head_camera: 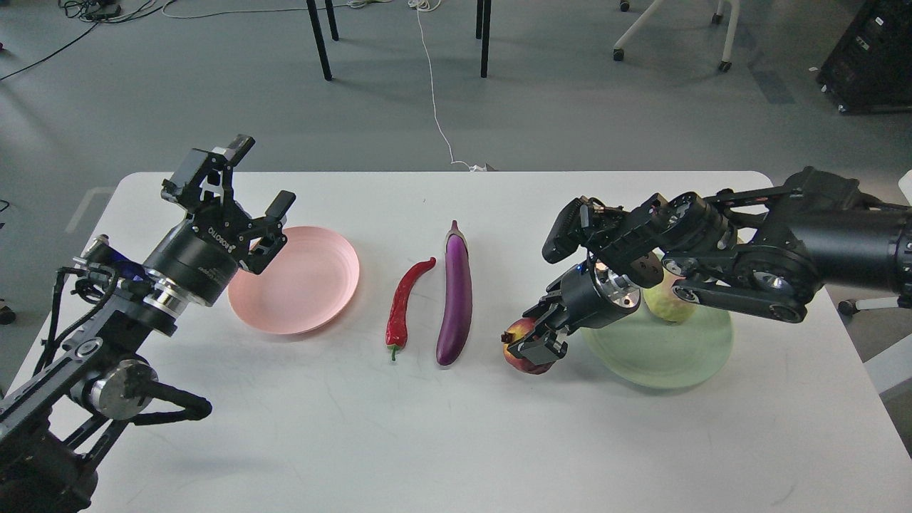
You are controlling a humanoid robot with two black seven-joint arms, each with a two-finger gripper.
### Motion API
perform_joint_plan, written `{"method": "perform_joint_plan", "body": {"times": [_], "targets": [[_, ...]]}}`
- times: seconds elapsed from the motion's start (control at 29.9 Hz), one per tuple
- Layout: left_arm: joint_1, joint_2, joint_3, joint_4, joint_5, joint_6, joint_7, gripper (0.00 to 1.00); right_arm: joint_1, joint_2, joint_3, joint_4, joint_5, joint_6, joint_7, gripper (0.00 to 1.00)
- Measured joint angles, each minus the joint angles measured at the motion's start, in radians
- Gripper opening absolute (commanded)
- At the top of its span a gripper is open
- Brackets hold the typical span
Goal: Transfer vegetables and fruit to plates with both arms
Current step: 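Place the red apple on the green plate and lift the right gripper away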
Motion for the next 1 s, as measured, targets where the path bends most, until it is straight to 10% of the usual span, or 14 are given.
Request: {"method": "perform_joint_plan", "body": {"times": [0.43,0.67,1.0], "targets": [[-0.003,-0.007,0.006,0.000,0.003,-0.011,0.001,0.98,0.029,-0.431,-0.005,0.221,-0.138,0.083,0.000,0.45],[-0.003,-0.013,0.013,0.000,0.004,-0.012,0.002,0.98,-0.052,-0.451,0.022,0.173,-0.145,0.059,0.000,0.95],[-0.006,-0.003,0.013,0.000,0.006,-0.012,0.003,0.98,-0.073,-0.442,0.105,0.149,-0.082,0.040,0.000,0.97]]}}
